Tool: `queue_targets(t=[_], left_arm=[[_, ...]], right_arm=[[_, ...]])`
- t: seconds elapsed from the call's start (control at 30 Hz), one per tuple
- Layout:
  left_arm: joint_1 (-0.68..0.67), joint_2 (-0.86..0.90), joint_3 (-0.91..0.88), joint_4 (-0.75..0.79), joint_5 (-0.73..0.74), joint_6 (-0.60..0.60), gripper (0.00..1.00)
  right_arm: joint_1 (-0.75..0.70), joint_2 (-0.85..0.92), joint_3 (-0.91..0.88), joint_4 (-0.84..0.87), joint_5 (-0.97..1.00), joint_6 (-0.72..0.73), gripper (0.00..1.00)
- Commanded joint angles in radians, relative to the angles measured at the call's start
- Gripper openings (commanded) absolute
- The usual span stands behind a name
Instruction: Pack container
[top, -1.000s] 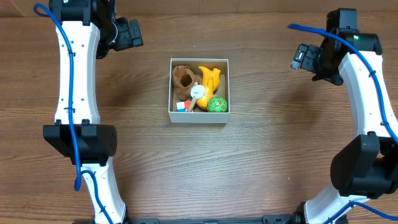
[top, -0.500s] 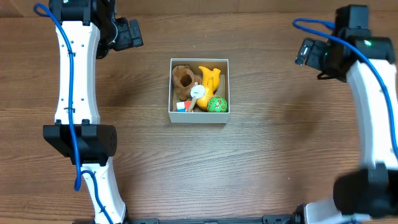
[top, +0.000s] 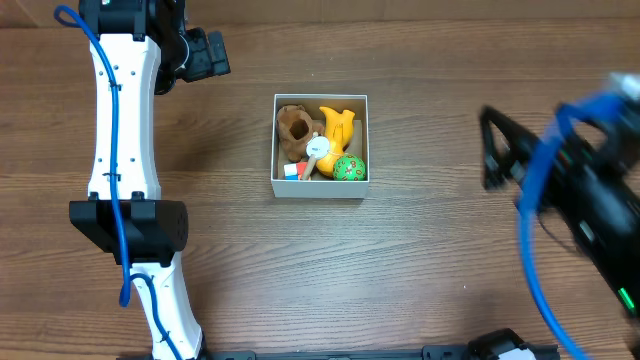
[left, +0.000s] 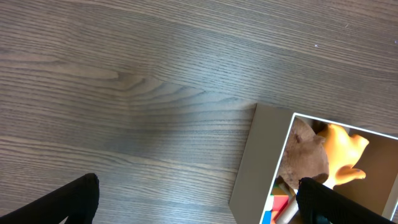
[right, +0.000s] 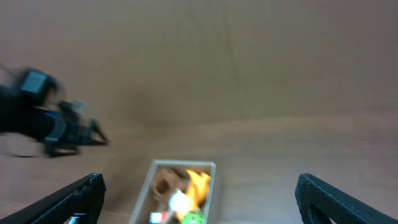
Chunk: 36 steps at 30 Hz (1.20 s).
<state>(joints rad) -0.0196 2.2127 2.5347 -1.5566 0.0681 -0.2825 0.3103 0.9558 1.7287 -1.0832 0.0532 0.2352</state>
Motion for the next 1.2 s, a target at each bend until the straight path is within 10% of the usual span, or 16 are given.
queue_targets(t=[0.0, 0.7, 1.17], left_arm=[[-0.001, -0.002, 0.021, -0.003, 0.01, -0.01, 1.0], [-0.001, -0.002, 0.021, -0.002, 0.01, -0.01, 1.0], [-0.001, -0.002, 0.021, -0.002, 0.01, -0.01, 1.0]], right_arm=[[0.008, -0.125, -0.039, 0.006, -0.021, 0.002, 1.0], [-0.201, -0.844, -1.286, 0.896, -0.003, -0.087, 1.0], [-0.243, -0.924, -1.537, 1.065, -0.006, -0.157, 1.0]])
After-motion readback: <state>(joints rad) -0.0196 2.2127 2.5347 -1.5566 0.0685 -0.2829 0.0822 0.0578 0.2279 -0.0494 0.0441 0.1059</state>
